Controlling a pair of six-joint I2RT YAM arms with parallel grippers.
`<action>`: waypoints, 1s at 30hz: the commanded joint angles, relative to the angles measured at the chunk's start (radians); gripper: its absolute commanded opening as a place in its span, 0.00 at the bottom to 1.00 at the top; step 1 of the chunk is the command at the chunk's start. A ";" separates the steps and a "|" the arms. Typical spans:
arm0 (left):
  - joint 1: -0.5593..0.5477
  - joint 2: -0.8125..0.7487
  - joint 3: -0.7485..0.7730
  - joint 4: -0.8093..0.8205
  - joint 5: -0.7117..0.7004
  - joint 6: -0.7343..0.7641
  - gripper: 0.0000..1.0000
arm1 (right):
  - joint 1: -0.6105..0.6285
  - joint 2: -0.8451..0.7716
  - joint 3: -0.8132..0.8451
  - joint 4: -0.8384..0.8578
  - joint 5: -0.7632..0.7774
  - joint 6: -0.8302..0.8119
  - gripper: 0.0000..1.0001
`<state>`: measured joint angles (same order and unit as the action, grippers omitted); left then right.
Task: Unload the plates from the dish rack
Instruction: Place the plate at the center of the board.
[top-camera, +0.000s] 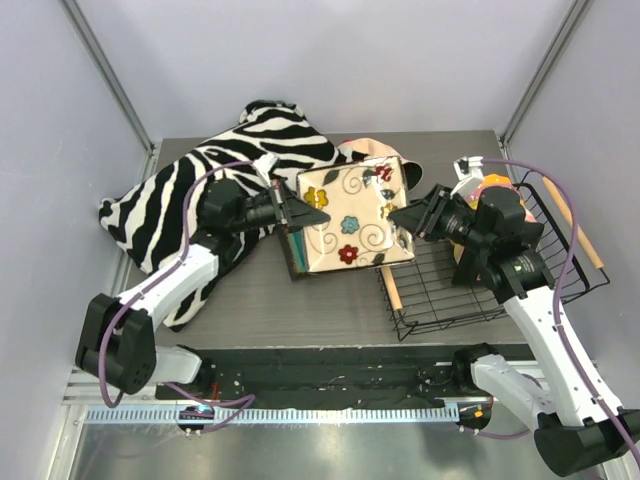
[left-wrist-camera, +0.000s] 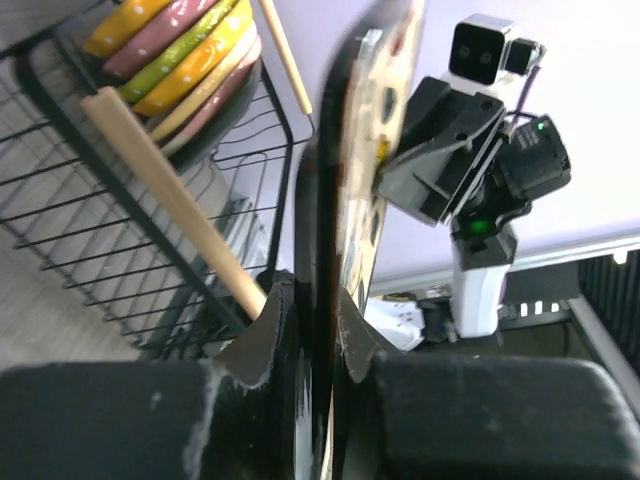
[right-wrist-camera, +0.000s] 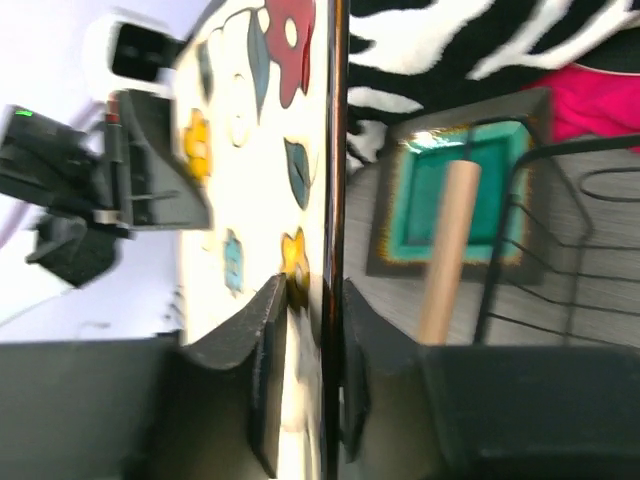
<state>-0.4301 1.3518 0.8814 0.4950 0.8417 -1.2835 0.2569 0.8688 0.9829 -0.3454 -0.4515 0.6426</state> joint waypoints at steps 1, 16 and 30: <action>0.183 -0.118 -0.030 0.077 -0.006 0.009 0.00 | -0.051 -0.030 0.100 -0.058 0.292 -0.199 0.39; 0.426 -0.243 -0.088 -0.385 -0.018 0.323 0.00 | -0.053 -0.020 0.157 -0.096 0.352 -0.265 0.82; 0.401 -0.117 -0.136 -0.409 -0.085 0.394 0.00 | -0.051 -0.007 0.109 -0.083 0.363 -0.284 0.82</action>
<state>-0.0071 1.2316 0.7223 -0.0799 0.7055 -0.8593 0.2031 0.8635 1.1023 -0.4561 -0.1043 0.3805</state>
